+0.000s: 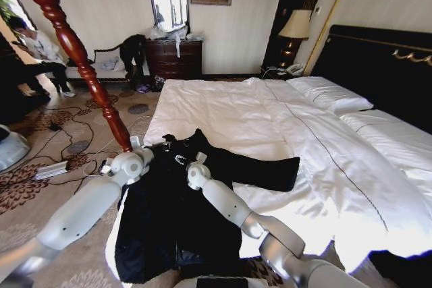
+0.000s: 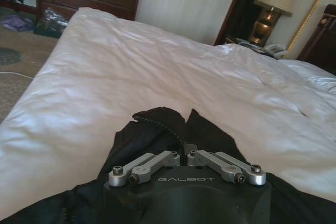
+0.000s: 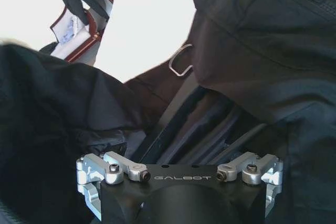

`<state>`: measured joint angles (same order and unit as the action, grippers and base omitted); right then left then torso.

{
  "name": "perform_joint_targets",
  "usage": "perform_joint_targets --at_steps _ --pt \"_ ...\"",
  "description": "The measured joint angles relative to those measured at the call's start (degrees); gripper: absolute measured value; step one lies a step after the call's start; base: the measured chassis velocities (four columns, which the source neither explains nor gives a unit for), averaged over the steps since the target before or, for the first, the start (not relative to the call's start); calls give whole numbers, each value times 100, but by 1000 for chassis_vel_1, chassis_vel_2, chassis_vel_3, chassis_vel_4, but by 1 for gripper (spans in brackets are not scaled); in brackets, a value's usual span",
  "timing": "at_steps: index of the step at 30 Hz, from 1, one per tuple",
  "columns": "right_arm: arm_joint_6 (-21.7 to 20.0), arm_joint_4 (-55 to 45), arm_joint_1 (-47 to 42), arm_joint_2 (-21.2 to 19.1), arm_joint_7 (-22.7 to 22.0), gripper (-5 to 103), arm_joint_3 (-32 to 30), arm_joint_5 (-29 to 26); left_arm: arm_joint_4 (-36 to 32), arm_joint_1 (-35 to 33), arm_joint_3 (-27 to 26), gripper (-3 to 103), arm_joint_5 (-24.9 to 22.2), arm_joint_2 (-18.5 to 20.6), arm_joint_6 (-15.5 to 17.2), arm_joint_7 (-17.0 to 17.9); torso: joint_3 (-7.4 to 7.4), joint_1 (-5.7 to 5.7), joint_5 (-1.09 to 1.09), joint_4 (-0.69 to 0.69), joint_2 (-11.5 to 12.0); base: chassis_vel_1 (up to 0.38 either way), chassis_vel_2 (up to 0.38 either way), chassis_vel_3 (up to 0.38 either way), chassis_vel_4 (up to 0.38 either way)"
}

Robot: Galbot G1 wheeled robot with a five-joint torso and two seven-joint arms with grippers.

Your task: Pick up the clothes from the bed and hang them on the clothes hanger.

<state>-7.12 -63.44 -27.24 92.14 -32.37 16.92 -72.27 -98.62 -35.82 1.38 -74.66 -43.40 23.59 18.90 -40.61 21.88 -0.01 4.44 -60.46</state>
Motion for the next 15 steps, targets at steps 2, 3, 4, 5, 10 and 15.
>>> perform_joint_targets --at_steps 2,3,4,5,10,15 --pt "-2 -41 0 3 -1 100 -4 16 16 -31 0 1 43 37 1 -1 0 0 0 1 0 0 0 0 0" --pt "-6 -111 0 -6 -4 100 -5 20 25 -61 -3 1 92 79 12 -15 0 1 0 2 0 0 0 0 0" --pt "-8 -166 -5 -21 -8 100 -5 21 30 -74 -8 1 117 99 19 -29 0 1 0 2 0 0 0 0 0" --pt "-16 -368 -48 -106 -64 100 1 3 72 -145 -45 1 281 208 57 -99 0 1 0 2 0 0 0 0 0" --pt "-127 -1022 -275 -365 -474 100 147 -265 293 -384 -157 1 879 482 30 -185 0 0 1 -3 0 0 0 0 0" --pt "-65 -1258 -478 -456 -489 100 192 -366 342 -421 -250 1 880 460 15 -184 0 0 1 5 0 0 0 0 0"
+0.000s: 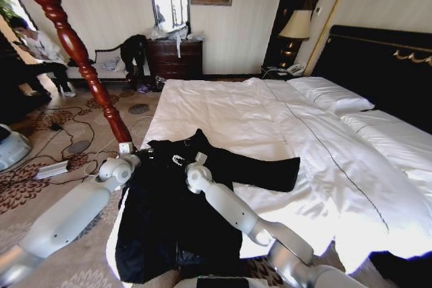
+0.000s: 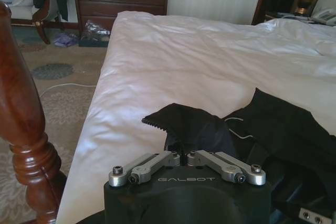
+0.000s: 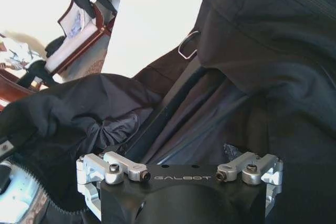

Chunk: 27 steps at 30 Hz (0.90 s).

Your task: Pick up the clothes from the bed and hang them on the clothes hanger.

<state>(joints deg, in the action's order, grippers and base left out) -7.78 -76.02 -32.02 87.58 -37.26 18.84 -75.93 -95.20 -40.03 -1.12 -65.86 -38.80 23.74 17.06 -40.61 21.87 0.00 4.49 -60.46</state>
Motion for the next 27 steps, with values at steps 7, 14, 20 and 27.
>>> perform_joint_targets --at_steps 7,14,20,27 --pt "348 -822 -341 -360 109 100 57 -196 -103 -42 -152 1 -122 -23 41 54 0 0 0 -3 0 0 0 0 0" --pt "-157 -1870 -786 -817 -705 100 257 -884 -212 -53 -233 1 -278 -27 30 66 0 0 0 -2 0 0 0 0 0" --pt "-194 -1552 -755 -786 -412 100 168 -524 -209 9 -261 1 -340 -49 26 13 0 0 1 -1 0 0 0 0 0" --pt "386 -734 -162 -542 376 100 -97 -176 -270 -15 -228 1 -297 98 288 40 0 0 -1 -3 0 0 0 0 0"
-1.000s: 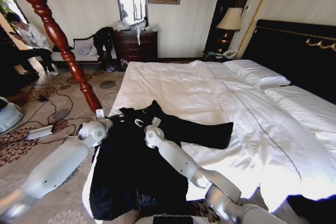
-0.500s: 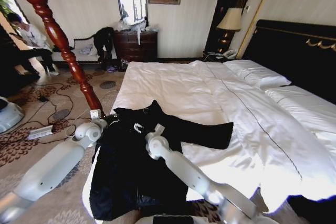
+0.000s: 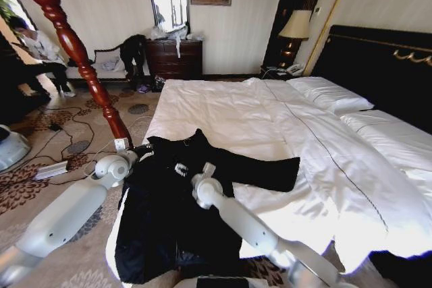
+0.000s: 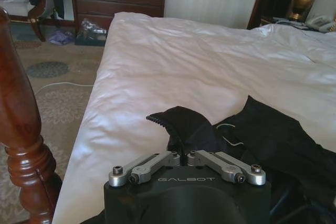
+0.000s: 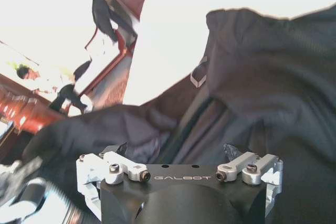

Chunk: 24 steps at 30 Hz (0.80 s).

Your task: Pick up the clothes from the bed and hang them on the clothes hanger.

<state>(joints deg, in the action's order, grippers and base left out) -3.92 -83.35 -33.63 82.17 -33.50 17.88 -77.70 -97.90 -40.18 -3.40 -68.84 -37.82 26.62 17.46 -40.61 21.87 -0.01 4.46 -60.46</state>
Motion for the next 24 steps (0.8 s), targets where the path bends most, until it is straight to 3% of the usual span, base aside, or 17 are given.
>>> perform_joint_targets --at_steps 8,16,24 --pt "155 826 332 366 130 100 188 108 -263 33 28 1 -147 141 172 -119 0 0 0 0 0 0 0 0 0" --pt "250 1987 899 990 346 100 542 169 -468 54 -23 1 -215 84 250 -122 0 0 0 -1 0 0 0 0 0" --pt "253 2322 1209 1019 391 100 959 41 -594 16 -171 1 -255 19 177 -151 0 0 0 1 0 0 0 0 0"
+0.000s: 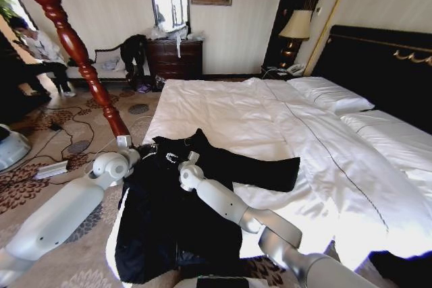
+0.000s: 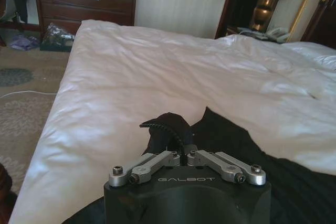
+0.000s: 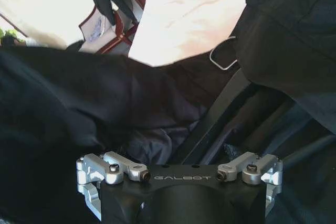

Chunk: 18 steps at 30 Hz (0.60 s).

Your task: Pick up the clothes from the bed and hang them on the clothes hanger.

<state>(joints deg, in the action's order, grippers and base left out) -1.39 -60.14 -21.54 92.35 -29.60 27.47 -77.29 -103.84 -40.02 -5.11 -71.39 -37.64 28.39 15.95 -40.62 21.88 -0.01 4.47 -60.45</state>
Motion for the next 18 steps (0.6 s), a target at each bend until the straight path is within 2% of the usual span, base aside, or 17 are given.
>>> perform_joint_targets --at_steps 8,18 --pt "23 81 200 -11 148 100 444 -254 -112 -59 -28 1 64 -204 -83 2 0 0 0 -1 0 0 0 0 0" --pt "161 -25 285 -17 399 100 596 -417 9 -107 -55 1 188 -404 -190 64 0 0 1 0 0 0 0 0 0"
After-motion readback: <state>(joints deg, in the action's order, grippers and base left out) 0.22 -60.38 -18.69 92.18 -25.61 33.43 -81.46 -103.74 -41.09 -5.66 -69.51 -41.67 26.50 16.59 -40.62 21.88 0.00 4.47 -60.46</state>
